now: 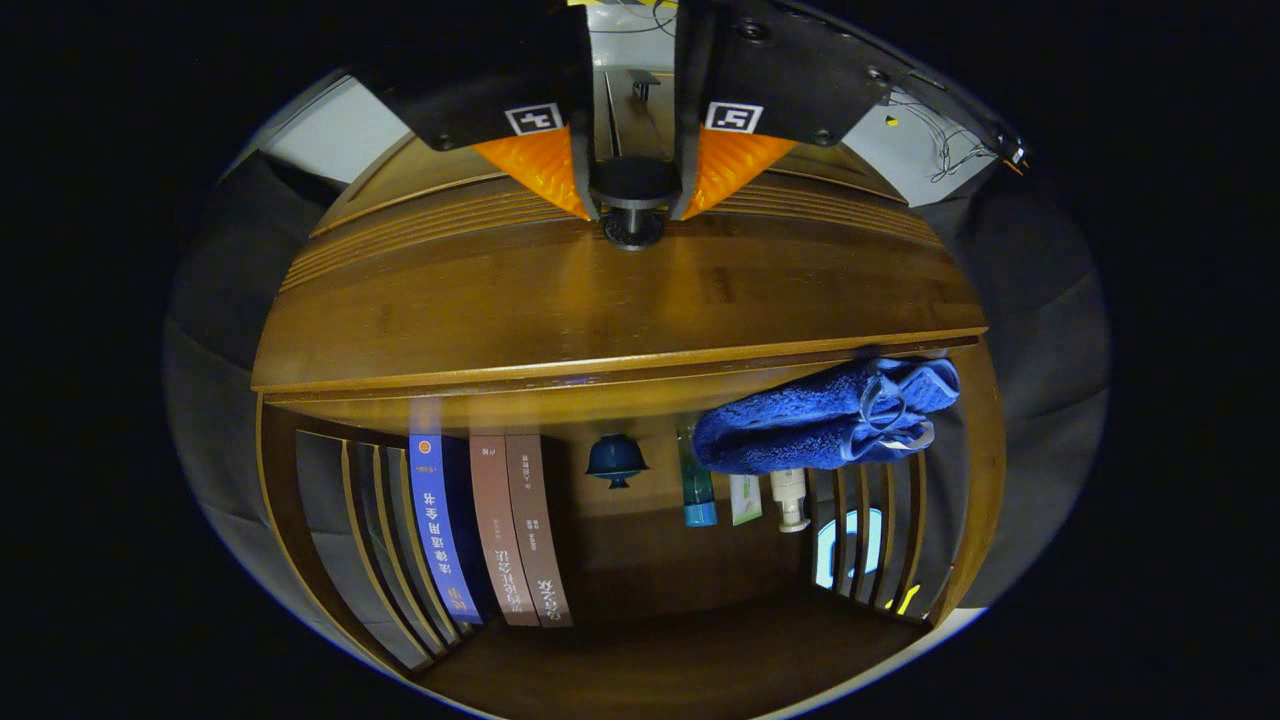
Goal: Pull open the drawer, take out the items inside it, and place them on the countertop above the cabinet.
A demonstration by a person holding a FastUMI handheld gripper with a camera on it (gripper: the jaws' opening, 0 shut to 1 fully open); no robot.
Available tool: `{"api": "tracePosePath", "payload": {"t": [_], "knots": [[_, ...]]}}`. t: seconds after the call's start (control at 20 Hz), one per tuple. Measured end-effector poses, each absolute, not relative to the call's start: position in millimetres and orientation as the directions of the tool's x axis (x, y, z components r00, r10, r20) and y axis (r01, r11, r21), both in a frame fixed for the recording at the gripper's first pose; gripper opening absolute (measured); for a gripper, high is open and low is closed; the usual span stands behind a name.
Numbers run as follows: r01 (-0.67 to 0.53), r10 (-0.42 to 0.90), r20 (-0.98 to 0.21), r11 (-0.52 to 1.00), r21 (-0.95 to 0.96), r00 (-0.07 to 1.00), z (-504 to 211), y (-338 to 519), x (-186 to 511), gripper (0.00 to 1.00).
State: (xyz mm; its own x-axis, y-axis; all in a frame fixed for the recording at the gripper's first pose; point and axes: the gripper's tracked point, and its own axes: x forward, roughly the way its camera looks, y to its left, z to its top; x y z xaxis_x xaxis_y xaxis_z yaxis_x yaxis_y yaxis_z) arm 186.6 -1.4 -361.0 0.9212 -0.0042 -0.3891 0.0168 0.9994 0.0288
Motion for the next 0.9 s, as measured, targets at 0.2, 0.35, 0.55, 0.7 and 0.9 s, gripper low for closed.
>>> {"api": "tracePosePath", "payload": {"t": [0.2, 0.35, 0.55, 0.7, 0.9], "knots": [[0.021, -0.009, -0.402, 1.0, 0.024, 0.916, -360, -2, 168, 0.37], [0.019, 0.002, -0.421, 0.999, 0.047, 0.907, -357, -1, 141, 0.37], [0.014, 0.003, -0.44, 0.999, 0.037, 0.898, -354, -2, 99, 0.37], [0.015, 0.004, -0.452, 0.999, 0.037, 0.892, -353, -2, 70, 0.37], [0.015, 0.006, -0.472, 0.999, 0.041, 0.882, -350, -1, 35, 0.37]]}}
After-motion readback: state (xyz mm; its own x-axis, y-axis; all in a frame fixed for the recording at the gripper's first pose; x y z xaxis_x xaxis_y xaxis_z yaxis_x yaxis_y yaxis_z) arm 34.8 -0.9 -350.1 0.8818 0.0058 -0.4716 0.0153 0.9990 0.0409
